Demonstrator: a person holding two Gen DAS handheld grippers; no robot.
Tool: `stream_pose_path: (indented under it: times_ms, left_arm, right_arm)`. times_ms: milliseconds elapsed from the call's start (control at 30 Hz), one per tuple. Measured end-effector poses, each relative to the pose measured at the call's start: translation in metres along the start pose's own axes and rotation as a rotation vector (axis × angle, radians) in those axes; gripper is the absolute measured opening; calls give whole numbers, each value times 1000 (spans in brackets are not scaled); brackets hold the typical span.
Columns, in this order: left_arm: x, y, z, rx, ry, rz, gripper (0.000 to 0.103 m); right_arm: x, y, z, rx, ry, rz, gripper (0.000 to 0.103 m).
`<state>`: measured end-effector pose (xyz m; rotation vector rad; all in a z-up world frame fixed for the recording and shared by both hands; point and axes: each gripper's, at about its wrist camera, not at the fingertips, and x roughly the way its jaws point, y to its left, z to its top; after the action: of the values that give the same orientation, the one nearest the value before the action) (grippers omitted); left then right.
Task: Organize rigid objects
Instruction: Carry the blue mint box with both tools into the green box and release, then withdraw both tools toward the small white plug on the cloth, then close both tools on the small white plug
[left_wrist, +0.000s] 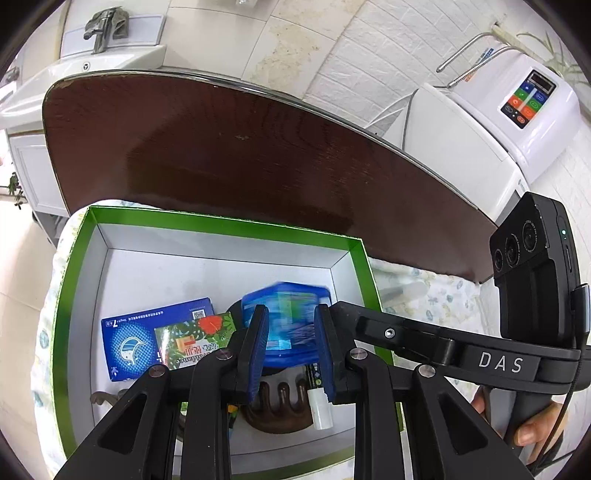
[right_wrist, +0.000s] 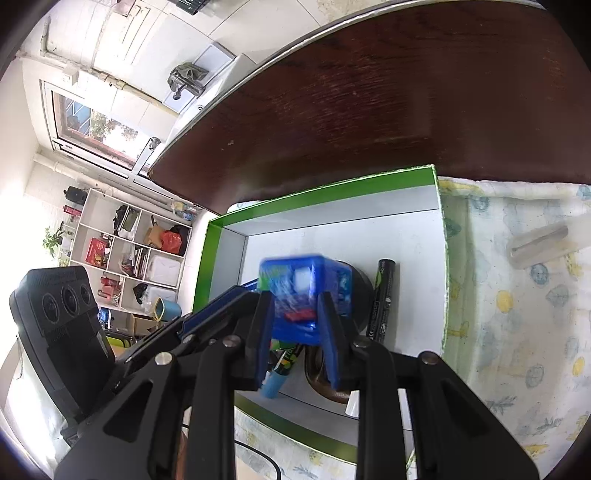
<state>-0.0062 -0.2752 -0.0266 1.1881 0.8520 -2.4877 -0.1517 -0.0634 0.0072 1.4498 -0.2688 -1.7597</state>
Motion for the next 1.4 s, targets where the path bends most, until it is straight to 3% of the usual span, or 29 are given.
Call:
stream_pose_path:
  times_ms: [267,467,800,1000,1133,1400]
  left_arm:
    - [-6,-21,-3,32,-4,-7,24]
    - [3,-66,-11,101,25,-38,24]
    - [46,-151,-29,197,106,-73,24]
    - [90,-194,-53,229,200,-67,24]
    - [109,-217,-67,246,228,-53,24]
    - [127,-239,-95,243,274,-58,24]
  right_arm:
    - [-23,-1,-11,-22,-29,-4,25]
    - [-60,-24,-22,-2,-83,-22,25]
    - [-141,-115,-43,121,-210,-132,25]
    - [-158,-188,-61,254,-218,-231,25]
    - [-160,-214,-72,286,-197,-221,23]
    - [-188,-212,-112,244,-177,-162,25]
